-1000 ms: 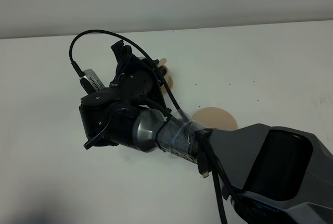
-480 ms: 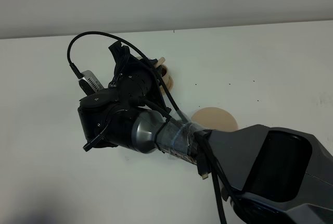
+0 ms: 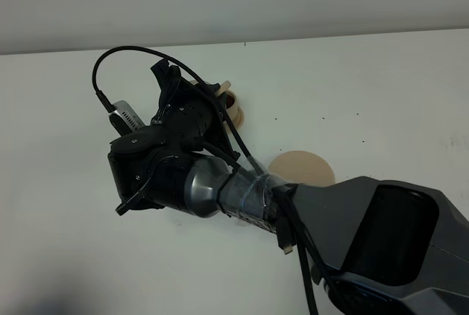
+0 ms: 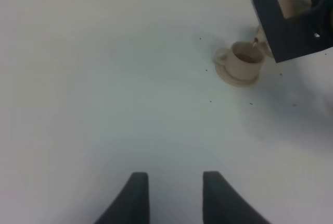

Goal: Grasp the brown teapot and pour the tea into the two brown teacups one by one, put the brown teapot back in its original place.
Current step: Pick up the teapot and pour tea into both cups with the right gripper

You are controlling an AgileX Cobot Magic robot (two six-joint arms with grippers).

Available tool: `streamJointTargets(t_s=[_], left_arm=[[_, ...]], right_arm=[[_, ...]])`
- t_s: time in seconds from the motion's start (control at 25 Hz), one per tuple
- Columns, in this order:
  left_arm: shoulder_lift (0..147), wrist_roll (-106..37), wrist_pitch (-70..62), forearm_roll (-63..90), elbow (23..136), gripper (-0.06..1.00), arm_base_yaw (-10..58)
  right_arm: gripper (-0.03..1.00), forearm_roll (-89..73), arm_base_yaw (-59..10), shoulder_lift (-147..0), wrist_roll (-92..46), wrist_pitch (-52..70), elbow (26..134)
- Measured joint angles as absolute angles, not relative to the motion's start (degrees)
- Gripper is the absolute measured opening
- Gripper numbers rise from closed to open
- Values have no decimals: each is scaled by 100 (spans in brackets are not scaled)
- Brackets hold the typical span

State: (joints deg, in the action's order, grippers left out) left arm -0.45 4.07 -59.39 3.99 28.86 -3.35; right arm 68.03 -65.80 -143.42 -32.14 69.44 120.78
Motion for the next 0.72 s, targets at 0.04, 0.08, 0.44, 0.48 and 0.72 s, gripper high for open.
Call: streamJointTargets(t_s=[0.04,0.08,0.44,0.48,0.72], left_arm=[[-45,407,-5939,399,2886,28,-335],[-45,407,-5939,399,2886,28,-335],[-45,407,-5939,399,2886,28,-335],[-45,407,-5939,399,2886,28,-335],[-45,407,-5939,399,2886,28,-335]], right_arm=[[11,6808,-6580,-14342,-3214,6944,12078],[11,6813,-6580,-14342,-3228,6944,12078],[11,6841,-6580,-14342,-3242,6944,12078],[11,6843,-6580,-14342,-3242,6944,12078],[11,6869,-6580,-14342,-3242,6944,12078]])
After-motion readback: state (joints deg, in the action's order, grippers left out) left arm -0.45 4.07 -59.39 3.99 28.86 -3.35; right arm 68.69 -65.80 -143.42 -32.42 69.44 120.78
